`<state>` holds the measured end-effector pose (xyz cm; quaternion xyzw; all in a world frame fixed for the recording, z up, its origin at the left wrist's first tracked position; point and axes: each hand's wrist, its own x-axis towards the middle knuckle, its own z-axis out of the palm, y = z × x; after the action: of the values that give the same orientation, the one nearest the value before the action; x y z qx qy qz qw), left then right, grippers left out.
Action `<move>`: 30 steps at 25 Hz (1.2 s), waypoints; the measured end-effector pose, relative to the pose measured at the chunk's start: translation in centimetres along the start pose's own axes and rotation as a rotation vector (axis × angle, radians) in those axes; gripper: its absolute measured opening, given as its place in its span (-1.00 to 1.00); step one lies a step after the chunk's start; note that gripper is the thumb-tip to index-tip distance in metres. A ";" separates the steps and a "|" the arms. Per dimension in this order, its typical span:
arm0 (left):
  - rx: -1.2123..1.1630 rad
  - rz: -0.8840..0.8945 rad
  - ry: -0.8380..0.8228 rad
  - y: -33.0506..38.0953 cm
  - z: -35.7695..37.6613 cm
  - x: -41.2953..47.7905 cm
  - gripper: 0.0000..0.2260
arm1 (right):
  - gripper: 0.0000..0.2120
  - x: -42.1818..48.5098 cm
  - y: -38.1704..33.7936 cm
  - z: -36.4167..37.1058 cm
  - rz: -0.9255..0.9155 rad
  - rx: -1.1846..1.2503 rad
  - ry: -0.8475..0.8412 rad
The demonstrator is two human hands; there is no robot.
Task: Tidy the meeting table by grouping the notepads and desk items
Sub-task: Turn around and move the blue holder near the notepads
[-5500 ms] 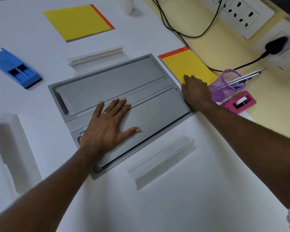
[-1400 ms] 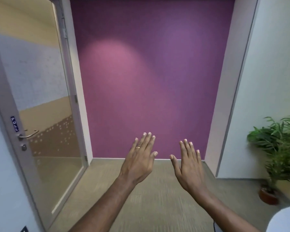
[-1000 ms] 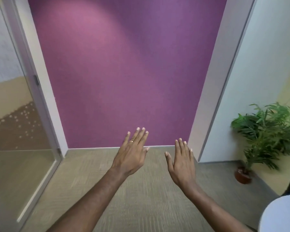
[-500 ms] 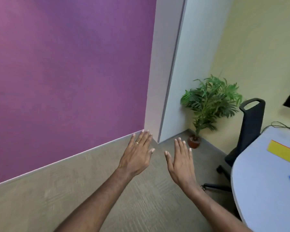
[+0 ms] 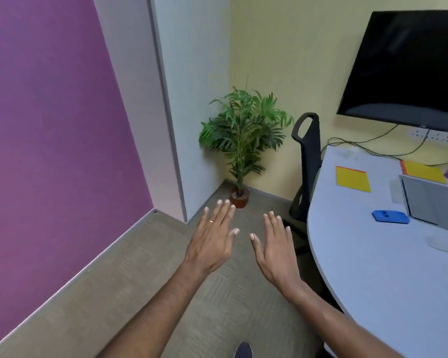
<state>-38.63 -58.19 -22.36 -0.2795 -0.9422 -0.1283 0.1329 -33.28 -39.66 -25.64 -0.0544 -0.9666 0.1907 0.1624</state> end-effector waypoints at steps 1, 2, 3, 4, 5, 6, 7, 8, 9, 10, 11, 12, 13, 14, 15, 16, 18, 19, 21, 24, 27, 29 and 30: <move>-0.028 0.013 -0.002 -0.1 1.1 2.7 -0.45 | -0.37 2.0 1.4 0.4 0.035 -0.015 0.010; -0.067 0.020 -0.011 0.0 2.0 5.1 -0.45 | -0.36 3.8 2.7 0.7 0.071 -0.023 0.016; -0.100 0.034 -0.025 0.2 3.0 7.9 -0.46 | -0.36 5.7 4.3 0.8 0.114 -0.024 0.014; -0.119 0.047 -0.023 0.4 4.0 10.2 -0.46 | -0.35 7.2 5.7 0.9 0.143 -0.024 0.012; -0.117 0.058 -0.016 0.7 4.9 12.3 -0.46 | -0.35 8.6 7.2 1.1 0.154 -0.037 0.012; -0.121 0.071 -0.017 0.9 6.0 14.7 -0.46 | -0.35 10.3 8.8 1.2 0.165 -0.056 0.017; -0.139 0.085 -0.027 1.2 7.1 16.8 -0.46 | -0.35 11.9 10.3 1.2 0.184 -0.055 0.020; -0.153 0.104 -0.057 1.7 8.2 18.9 -0.46 | -0.35 13.3 11.8 1.0 0.221 -0.056 0.011; -0.168 0.124 -0.076 2.1 9.2 20.6 -0.46 | -0.35 14.4 12.9 0.7 0.264 -0.050 0.016; -0.174 0.157 -0.086 2.7 10.3 22.1 -0.45 | -0.34 15.1 14.0 0.6 0.298 -0.053 0.031; -0.175 0.197 -0.111 3.4 11.5 23.8 -0.45 | -0.33 15.8 15.2 0.5 0.322 -0.067 0.043; -0.183 0.233 -0.139 4.3 12.5 25.4 -0.45 | -0.32 16.4 16.4 0.4 0.350 -0.073 0.055; -0.188 0.273 -0.167 5.3 13.6 27.2 -0.45 | -0.30 17.1 17.7 0.3 0.391 -0.076 0.060; -0.196 0.312 -0.186 6.3 14.5 28.7 -0.45 | -0.29 17.5 18.9 0.4 0.433 -0.081 0.061; -0.215 0.350 -0.198 7.1 15.4 30.2 -0.45 | -0.29 17.8 20.0 0.6 0.475 -0.090 0.062; -0.238 0.390 -0.211 8.0 16.3 31.6 -0.46 | -0.28 18.1 21.2 0.9 0.516 -0.100 0.067; -0.279 0.469 -0.242 9.7 18.1 35.0 -0.46 | -0.28 19.6 23.5 1.1 0.590 -0.108 0.086; -0.294 0.505 -0.266 10.3 19.0 36.7 -0.46 | -0.27 20.4 24.7 1.3 0.624 -0.118 0.100; -0.306 0.588 -0.280 11.3 20.9 39.9 -0.45 | -0.26 22.2 26.5 1.5 0.686 -0.148 0.155; -0.309 0.723 -0.325 12.8 22.8 45.4 -0.45 | -0.29 25.3 28.3 0.7 0.813 -0.150 0.256; -0.303 0.828 -0.319 14.6 24.1 49.3 -0.44 | -0.35 27.0 29.6 0.2 0.903 -0.177 0.339; -0.309 0.891 -0.372 15.8 25.0 51.1 -0.43 | -0.34 27.7 30.5 0.1 0.979 -0.155 0.369; -0.326 0.905 -0.383 16.4 25.7 51.7 -0.43 | -0.34 27.8 30.9 0.2 1.003 -0.151 0.383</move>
<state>-75.82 -11.35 -26.93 -0.6946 -0.7022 -0.1497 -0.0449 -58.21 -6.61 -29.55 -0.5546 -0.7860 0.1615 0.2204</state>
